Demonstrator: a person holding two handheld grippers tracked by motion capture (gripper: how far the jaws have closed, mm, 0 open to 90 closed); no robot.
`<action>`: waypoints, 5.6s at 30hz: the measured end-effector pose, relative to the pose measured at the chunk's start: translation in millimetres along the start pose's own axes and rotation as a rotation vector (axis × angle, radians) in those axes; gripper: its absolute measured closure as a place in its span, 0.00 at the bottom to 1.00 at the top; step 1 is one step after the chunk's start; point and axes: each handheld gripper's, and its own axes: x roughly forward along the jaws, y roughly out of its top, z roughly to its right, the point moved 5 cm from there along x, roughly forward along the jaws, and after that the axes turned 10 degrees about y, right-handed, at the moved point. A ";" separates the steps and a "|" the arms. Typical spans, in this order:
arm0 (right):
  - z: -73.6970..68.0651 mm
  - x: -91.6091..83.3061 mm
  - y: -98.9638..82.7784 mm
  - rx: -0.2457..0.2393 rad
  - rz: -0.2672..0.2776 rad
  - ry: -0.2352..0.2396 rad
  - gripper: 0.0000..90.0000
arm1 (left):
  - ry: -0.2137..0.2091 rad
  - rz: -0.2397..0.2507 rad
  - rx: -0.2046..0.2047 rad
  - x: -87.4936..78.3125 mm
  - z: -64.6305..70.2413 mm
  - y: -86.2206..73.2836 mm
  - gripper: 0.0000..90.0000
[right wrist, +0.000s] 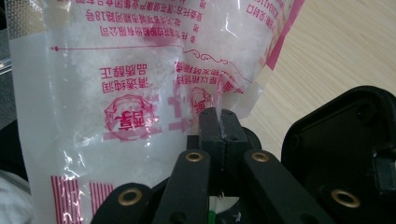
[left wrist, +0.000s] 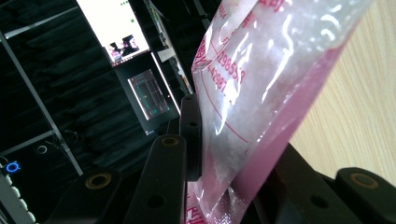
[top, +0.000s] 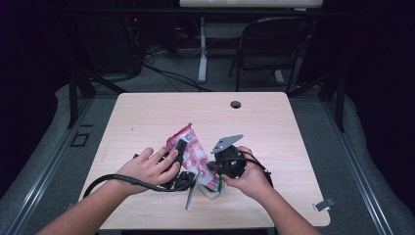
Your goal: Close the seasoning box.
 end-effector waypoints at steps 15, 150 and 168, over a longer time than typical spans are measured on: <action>-1.8 4.4 0.8 -0.009 -0.018 0.005 1.00 | -0.008 0.002 -0.016 -0.2 5.7 -1.6 0.90; -2.0 15.3 5.8 -0.012 -0.028 -0.005 1.00 | -0.148 -0.062 -0.311 -11.6 58.8 -18.7 0.95; -0.1 14.9 5.7 -0.005 -0.017 -0.008 1.00 | -0.171 -0.070 -0.394 -12.3 69.5 -16.3 0.95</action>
